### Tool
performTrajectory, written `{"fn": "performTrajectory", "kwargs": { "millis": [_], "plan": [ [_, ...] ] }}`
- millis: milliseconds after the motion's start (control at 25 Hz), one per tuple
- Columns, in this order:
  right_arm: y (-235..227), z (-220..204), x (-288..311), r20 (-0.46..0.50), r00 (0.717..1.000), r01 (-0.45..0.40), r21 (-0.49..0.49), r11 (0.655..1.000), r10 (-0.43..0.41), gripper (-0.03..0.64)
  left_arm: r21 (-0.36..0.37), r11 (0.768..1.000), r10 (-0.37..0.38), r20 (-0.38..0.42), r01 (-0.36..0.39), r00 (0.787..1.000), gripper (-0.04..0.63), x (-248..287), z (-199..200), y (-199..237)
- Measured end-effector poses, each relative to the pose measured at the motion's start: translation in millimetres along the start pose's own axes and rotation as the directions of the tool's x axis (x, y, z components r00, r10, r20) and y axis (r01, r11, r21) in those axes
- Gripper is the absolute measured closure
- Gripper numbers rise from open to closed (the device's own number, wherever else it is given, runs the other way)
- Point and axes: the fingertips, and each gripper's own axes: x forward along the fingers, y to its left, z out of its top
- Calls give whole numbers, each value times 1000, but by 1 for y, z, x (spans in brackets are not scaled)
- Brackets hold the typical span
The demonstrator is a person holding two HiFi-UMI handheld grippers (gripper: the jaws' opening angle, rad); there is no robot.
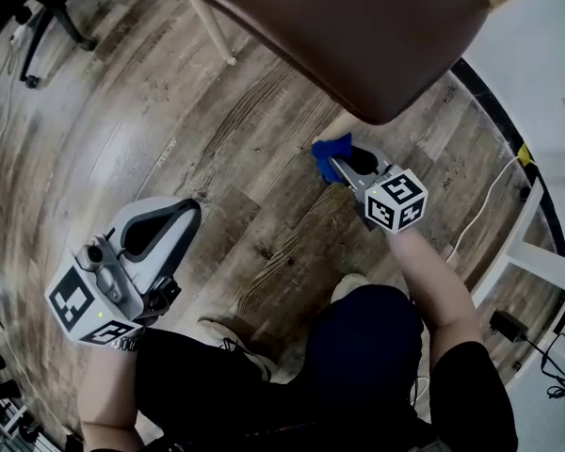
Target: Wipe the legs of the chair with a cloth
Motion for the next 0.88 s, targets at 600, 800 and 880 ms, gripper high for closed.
{"fn": "performTrajectory", "kwargs": {
  "millis": [600, 800, 880],
  "plan": [
    [-37, -87, 45, -283, 957, 64, 7, 998, -60, 528, -15, 1000, 2, -9, -2, 1000, 591, 0, -3, 4],
    [-41, -98, 51, -292, 954, 85, 52, 995, -66, 518, -22, 1000, -1, -13, 1, 1000, 591, 2, -5, 5],
    [-41, -98, 51, -288, 956, 86, 62, 994, -64, 519, -21, 1000, -2, -13, 2, 1000, 591, 2, -4, 5]
  ]
}}
